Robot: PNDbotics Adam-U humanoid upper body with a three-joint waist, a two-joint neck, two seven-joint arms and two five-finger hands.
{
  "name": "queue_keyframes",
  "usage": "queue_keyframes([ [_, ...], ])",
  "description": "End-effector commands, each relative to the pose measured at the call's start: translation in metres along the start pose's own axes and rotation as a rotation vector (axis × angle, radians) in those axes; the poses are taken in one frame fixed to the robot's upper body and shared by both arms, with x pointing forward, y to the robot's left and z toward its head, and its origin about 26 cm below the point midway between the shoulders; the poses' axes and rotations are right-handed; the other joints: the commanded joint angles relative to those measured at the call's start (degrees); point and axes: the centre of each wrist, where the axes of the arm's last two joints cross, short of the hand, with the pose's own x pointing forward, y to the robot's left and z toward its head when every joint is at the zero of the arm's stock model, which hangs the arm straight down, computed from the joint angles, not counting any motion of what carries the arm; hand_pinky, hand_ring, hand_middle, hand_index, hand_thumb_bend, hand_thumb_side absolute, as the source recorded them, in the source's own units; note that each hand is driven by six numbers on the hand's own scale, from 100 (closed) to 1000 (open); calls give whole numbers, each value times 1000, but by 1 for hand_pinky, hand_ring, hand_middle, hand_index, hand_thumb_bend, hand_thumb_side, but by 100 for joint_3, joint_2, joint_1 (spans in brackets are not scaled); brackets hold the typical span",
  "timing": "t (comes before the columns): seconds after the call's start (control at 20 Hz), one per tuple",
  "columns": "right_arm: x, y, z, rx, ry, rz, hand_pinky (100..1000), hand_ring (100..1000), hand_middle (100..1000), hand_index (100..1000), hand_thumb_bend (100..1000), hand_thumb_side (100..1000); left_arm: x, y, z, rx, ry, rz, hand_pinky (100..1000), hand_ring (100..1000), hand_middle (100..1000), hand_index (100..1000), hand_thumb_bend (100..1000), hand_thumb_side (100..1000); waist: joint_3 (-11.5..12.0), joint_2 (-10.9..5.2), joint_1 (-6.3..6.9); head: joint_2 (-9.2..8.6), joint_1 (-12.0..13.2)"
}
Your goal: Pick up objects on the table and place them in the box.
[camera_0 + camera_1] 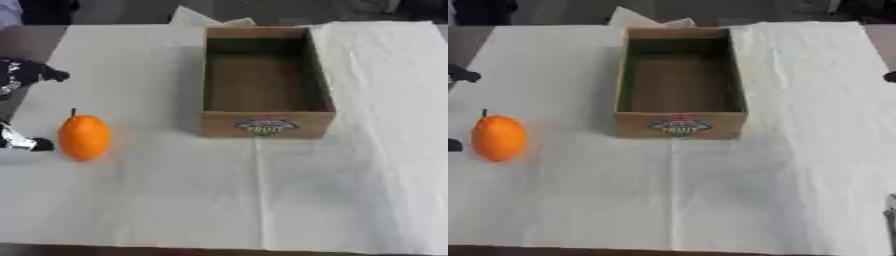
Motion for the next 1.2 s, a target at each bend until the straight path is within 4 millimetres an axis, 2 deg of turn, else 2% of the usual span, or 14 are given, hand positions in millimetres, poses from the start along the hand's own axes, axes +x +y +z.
queue_keyframes([
  [0.05, 6, -1, -4, 6, -29, 0, 864, 903, 542, 782, 100, 941, 0, 19, 1, -94, -89, -102, 687, 873, 847, 1000, 979, 773, 6, -111, 9, -50, 38],
  [0.15, 6, -1, -4, 5, -29, 0, 864, 903, 542, 782, 100, 941, 4, 23, -2, -92, -91, -133, 686, 867, 842, 1000, 1000, 803, 8, -107, 2, -78, 47],
  [0.4, 6, 0, -3, 5, -29, -2, 864, 904, 541, 781, 100, 941, 15, 24, -7, -86, -80, -193, 675, 857, 833, 1000, 1000, 810, 22, -86, -17, -126, 79],
  [0.9, 6, 2, -3, 9, -28, -4, 865, 907, 541, 779, 100, 941, 15, 7, -11, -129, -53, -194, 636, 824, 807, 1000, 1000, 827, 26, -46, -36, -203, 110],
  [1.2, 6, 3, -2, 14, -24, -7, 866, 909, 540, 778, 100, 941, 15, -4, -23, -180, -32, -203, 621, 809, 792, 1000, 954, 840, 16, -35, -41, -191, 145],
])
